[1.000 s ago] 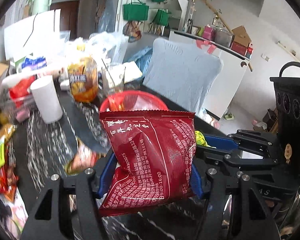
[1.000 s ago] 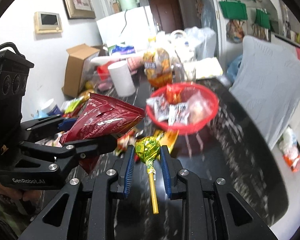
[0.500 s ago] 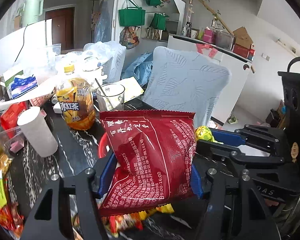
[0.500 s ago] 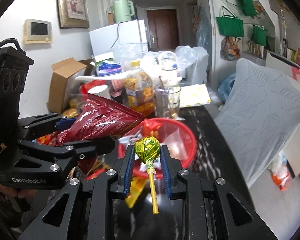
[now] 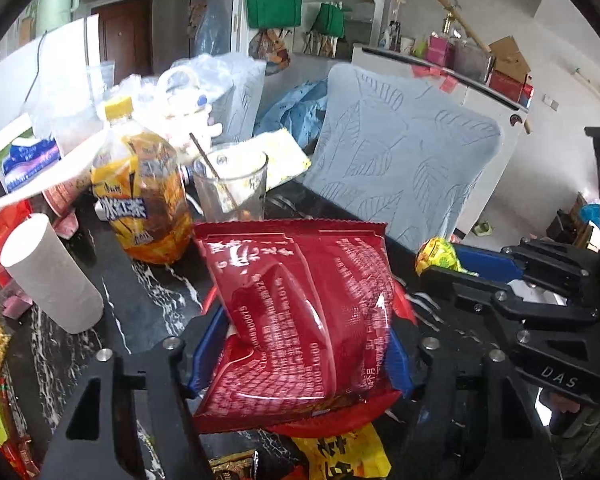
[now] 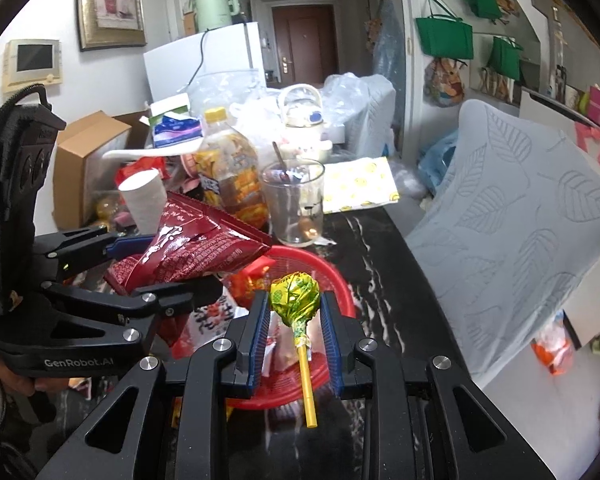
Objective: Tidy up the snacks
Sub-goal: 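Carry the red bag and the lollipop over the red basket, then open the left gripper to drop the red bag into the basket, then lower the lollipop into the basket and open the right gripper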
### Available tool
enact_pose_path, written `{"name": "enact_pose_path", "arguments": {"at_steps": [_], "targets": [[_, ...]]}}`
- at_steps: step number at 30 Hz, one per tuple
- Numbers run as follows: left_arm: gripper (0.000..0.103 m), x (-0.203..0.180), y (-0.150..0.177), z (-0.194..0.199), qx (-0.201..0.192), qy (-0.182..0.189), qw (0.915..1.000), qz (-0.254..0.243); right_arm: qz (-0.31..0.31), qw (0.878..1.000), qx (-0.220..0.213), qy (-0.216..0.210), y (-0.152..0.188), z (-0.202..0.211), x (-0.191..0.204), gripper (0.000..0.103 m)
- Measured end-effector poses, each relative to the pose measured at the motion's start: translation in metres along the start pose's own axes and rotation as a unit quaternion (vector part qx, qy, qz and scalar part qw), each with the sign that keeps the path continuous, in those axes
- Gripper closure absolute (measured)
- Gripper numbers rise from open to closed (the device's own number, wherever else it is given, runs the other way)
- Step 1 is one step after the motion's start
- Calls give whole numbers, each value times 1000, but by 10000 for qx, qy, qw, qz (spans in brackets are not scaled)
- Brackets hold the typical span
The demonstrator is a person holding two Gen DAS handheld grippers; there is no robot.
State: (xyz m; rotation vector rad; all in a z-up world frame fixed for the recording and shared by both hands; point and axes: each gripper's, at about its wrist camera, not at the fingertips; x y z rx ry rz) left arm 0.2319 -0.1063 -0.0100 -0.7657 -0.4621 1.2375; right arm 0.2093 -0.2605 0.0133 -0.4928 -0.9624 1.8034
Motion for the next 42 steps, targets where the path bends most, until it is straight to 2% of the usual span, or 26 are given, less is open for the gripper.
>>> {"name": "enact_pose_path", "arguments": {"at_steps": [5, 12, 14, 15, 16, 24, 34, 38, 42], "targets": [[26, 9, 9, -18, 361, -99, 9992, 168, -48, 9998, 147, 81, 4, -13, -4, 78], [25, 11, 11, -16, 341, -250, 9990, 127, -49, 9996, 281, 88, 8, -22, -5, 78], [18, 10, 10, -18, 373, -281, 9989, 89, -35, 9996, 281, 74, 7, -23, -4, 78], [1, 11, 9, -19, 399, -294, 9987, 87, -33, 9996, 278, 73, 6, -23, -4, 78], [0, 11, 9, -19, 366, -304, 9988, 116, -31, 9996, 276, 80, 6, -24, -4, 78], [0, 11, 9, -15, 283, -449, 9985, 120, -76, 9994, 308, 123, 7, -26, -8, 78], [0, 19, 14, 7, -5, -691, 9973, 239, -76, 9988, 482, 23, 10, -44, -5, 77], [0, 20, 16, 16, -77, -850, 9961, 216, -61, 9981, 601, 126, 13, -50, -3, 67], [0, 19, 17, 24, -97, -884, 9958, 196, -9, 9984, 533, 167, 12, -44, 0, 64]]}}
Point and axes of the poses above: each gripper's, at about its wrist camera, not at the fingertips, and z roughly against the way its jaws point, x to its left, y to its underside, and after that the axes turned 3 degrees about -x, right-handed
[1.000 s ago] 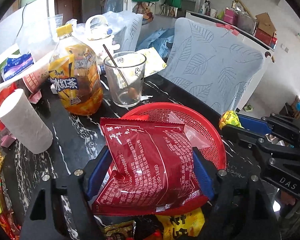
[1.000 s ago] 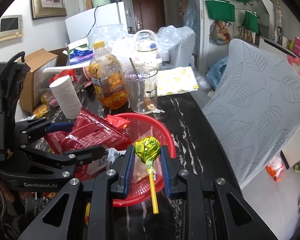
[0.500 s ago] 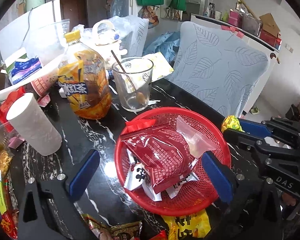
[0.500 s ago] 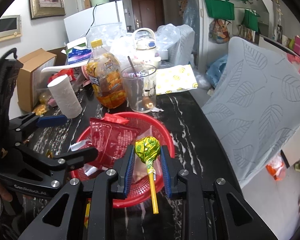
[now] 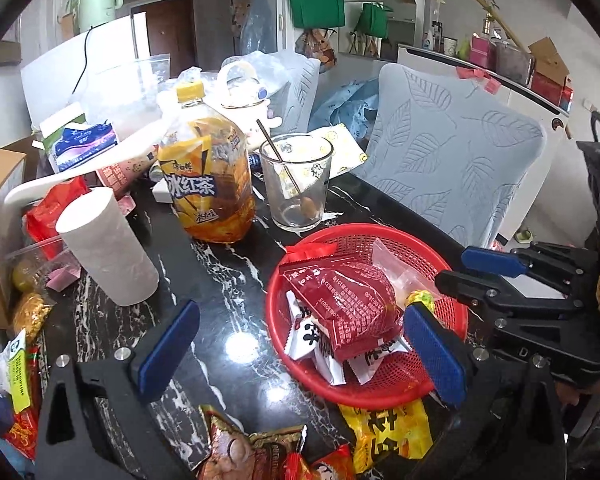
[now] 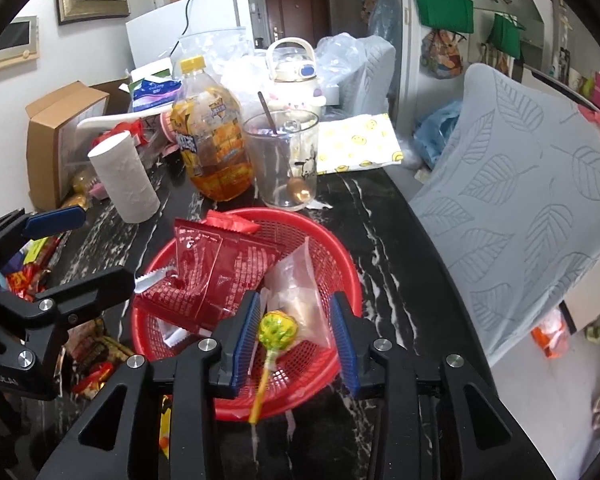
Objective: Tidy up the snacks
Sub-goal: 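Lower the lollipop into the basket and open the right gripper, then withdraw both grippers from the basket toward the remaining snacks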
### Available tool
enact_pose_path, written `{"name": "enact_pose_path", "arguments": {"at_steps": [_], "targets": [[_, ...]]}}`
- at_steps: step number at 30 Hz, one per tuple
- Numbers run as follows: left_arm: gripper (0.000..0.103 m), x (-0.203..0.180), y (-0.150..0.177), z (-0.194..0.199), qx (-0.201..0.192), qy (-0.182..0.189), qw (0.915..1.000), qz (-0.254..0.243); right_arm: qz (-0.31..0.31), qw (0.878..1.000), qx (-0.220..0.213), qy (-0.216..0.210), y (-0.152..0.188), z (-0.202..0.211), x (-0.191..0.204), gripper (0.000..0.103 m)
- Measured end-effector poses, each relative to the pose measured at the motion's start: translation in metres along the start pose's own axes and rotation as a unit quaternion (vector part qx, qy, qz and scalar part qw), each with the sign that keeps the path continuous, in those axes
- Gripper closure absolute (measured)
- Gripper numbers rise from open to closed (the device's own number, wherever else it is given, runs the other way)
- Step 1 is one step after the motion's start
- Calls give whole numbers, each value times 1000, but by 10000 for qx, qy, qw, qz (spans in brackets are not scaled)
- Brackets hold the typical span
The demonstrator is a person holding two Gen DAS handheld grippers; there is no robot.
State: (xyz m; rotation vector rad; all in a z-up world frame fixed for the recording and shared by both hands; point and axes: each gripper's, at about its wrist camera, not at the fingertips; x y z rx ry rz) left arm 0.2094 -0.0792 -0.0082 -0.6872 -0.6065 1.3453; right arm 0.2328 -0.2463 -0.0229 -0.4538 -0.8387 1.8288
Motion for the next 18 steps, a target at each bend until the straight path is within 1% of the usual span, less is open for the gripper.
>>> {"name": "enact_pose_path", "arguments": {"at_steps": [6, 12, 18], "targets": [[0, -1, 1, 20, -124, -21, 9999, -10, 80, 9999, -142, 56, -2, 19, 7, 63], [0, -5, -1, 52, -408, -85, 9991, -64, 112, 9993, -342, 116, -4, 45, 17, 63], [0, -9, 0, 87, -695, -85, 9975, -113, 221, 9973, -660, 225, -4, 82, 31, 63]]}}
Point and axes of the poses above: each gripper's, at about its wrist camera, not at the fingertips, and z roughly against the way its jaws point, x to its left, y to its underside, and after that the axes turned 3 degrees about -x, right-handed
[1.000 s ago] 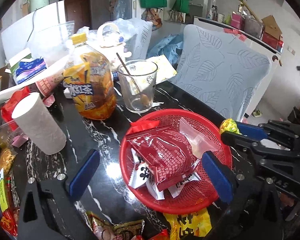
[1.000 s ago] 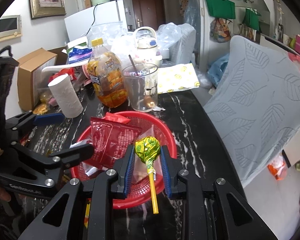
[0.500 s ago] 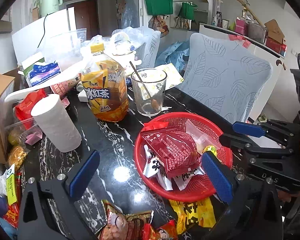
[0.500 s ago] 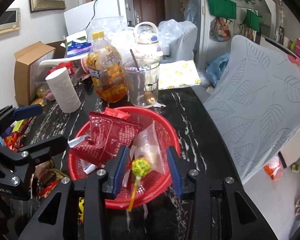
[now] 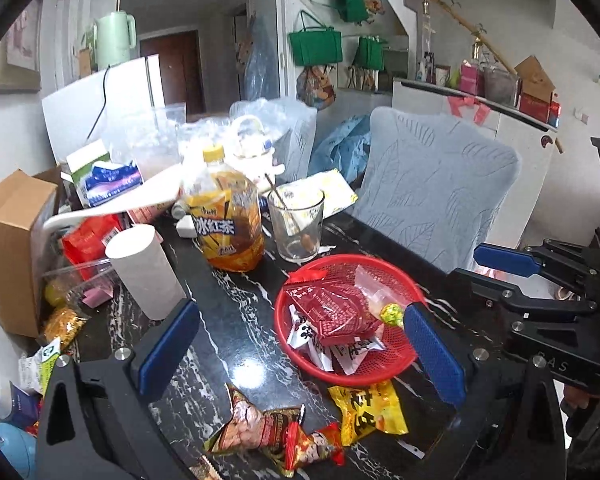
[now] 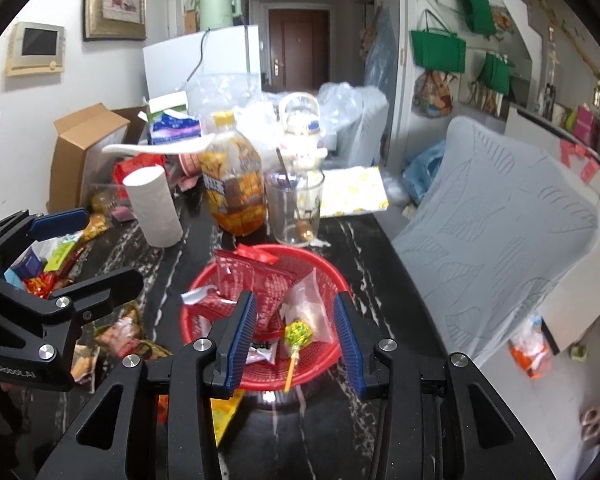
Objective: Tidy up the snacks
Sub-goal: 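Withdraw both grippers from the basket toward the remaining snacks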
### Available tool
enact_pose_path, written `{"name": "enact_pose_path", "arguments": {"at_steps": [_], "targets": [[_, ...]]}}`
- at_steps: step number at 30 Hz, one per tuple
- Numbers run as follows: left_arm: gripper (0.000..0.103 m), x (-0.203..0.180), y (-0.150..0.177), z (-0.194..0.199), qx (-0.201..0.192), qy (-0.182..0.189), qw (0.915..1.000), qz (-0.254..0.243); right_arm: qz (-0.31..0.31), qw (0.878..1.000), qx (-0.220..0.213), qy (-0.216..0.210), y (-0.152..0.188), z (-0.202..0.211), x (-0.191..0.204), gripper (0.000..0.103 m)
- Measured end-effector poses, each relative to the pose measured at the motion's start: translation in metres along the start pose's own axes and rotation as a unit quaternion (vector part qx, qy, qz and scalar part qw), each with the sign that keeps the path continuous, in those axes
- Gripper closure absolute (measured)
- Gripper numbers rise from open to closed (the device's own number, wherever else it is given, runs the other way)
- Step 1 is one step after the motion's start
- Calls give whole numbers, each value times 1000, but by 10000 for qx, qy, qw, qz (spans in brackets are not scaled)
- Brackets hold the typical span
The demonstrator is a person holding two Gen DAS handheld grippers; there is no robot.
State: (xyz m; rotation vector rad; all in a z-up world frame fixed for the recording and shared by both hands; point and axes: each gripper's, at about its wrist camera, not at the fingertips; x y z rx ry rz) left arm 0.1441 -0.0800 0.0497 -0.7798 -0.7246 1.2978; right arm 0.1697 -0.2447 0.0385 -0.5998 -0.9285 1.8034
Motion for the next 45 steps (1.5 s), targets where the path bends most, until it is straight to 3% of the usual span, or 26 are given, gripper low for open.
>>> {"name": "enact_pose_path", "arguments": {"at_steps": [7, 11, 20, 29, 38, 45], "targets": [[0, -4, 4, 44, -208, 40, 9998, -21, 77, 9994, -323, 38, 0, 44, 17, 62], [0, -7, 10, 64, -281, 24, 9996, -36, 63, 9989, -454, -25, 7, 67, 27, 56], [0, -10, 39, 93, -269, -49, 9996, 98, 14, 9988, -489, -99, 30, 97, 44, 55], [0, -6, 81, 97, 8, -194, 9992, 357, -142, 9992, -246, -280, 65, 95, 55, 54], [0, 5, 130, 81, 456, -241, 9965, 660, -238, 9975, 297, -591, 115, 68, 72, 54], [0, 24, 161, 77, 634, -290, 9906, 1174, -241, 9941, 565, -891, 140, 51, 90, 54]]}}
Point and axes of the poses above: each gripper's, at about its wrist camera, not at the fingertips, and z roughly against the way its jaws point, x to its left, y to its underside, and after that the axes turned 3 degrees about -x, right-handed
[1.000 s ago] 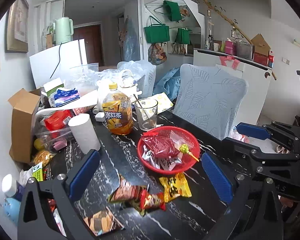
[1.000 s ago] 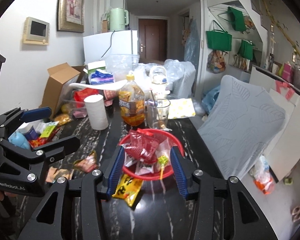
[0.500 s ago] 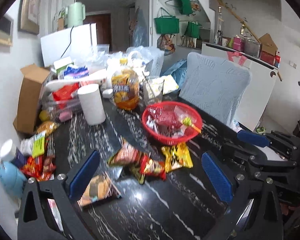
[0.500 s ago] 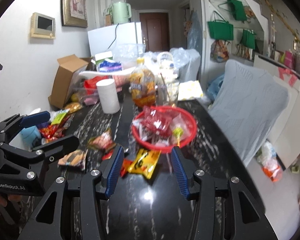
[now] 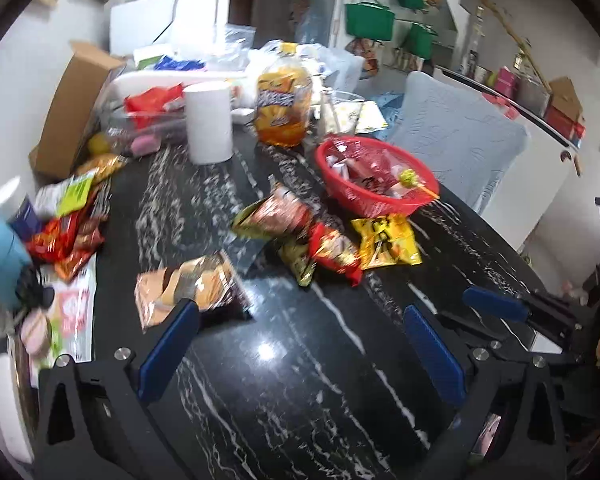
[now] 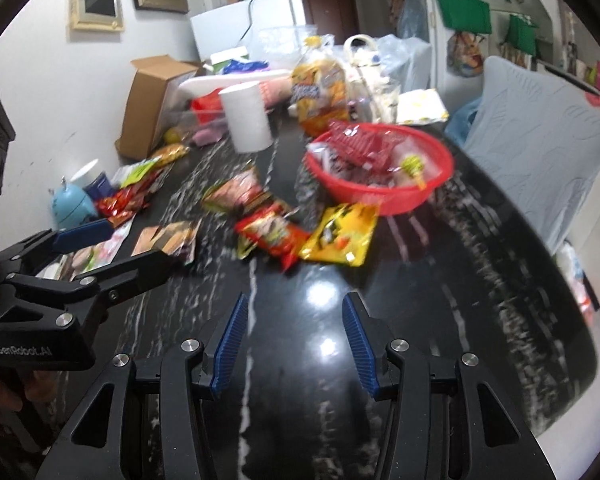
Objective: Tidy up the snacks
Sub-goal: 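Withdraw both grippers from the basket toward the remaining snacks, then move the left gripper to the seaweed cracker packet while the right approaches the yellow packet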
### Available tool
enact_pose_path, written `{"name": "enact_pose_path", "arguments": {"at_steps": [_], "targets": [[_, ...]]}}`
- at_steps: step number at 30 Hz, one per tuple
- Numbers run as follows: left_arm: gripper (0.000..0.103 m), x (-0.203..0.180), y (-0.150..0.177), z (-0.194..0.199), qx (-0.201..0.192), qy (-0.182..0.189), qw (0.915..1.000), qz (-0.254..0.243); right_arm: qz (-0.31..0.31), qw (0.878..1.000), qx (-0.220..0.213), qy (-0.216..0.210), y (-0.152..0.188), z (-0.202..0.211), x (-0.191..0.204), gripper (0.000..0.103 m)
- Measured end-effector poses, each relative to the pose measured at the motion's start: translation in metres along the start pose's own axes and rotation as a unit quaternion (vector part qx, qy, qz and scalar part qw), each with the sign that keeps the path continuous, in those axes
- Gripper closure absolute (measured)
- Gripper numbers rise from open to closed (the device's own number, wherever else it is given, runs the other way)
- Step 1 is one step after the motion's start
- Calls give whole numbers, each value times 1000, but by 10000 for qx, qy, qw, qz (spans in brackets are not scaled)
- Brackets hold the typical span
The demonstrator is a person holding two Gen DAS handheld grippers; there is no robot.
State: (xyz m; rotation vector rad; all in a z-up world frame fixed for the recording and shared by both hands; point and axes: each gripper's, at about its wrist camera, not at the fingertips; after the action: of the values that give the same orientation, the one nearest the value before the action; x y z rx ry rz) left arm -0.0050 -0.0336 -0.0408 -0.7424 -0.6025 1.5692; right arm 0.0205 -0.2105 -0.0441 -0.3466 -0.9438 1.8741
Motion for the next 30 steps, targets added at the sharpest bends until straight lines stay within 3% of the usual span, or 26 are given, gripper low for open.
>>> {"name": "enact_pose_path", "arguments": {"at_steps": [10, 20, 26, 30], "targets": [[0, 46, 16, -8, 120, -433, 9968, 663, 212, 9990, 120, -370, 1, -30, 26, 54], [0, 71, -2, -36, 265, -628, 9946, 778, 376, 9973, 305, -552, -13, -62, 39, 54], [0, 78, -22, -56, 399, -677, 9960, 422, 338, 9972, 407, -527, -23, -76, 35, 54], [0, 81, -35, -73, 639, -314, 9974, 106, 295, 9969, 488, -542, -27, -85, 30, 54]]}}
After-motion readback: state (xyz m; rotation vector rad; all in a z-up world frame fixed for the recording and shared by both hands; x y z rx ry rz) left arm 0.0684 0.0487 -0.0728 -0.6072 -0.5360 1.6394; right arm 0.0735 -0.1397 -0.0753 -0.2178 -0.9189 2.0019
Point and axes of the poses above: each gripper's, at about its wrist camera, not at the fingertips, and z roughly against the way its jaws point, x to its left, y to its underside, and after that the axes turned 3 degrees about -x, right-handed
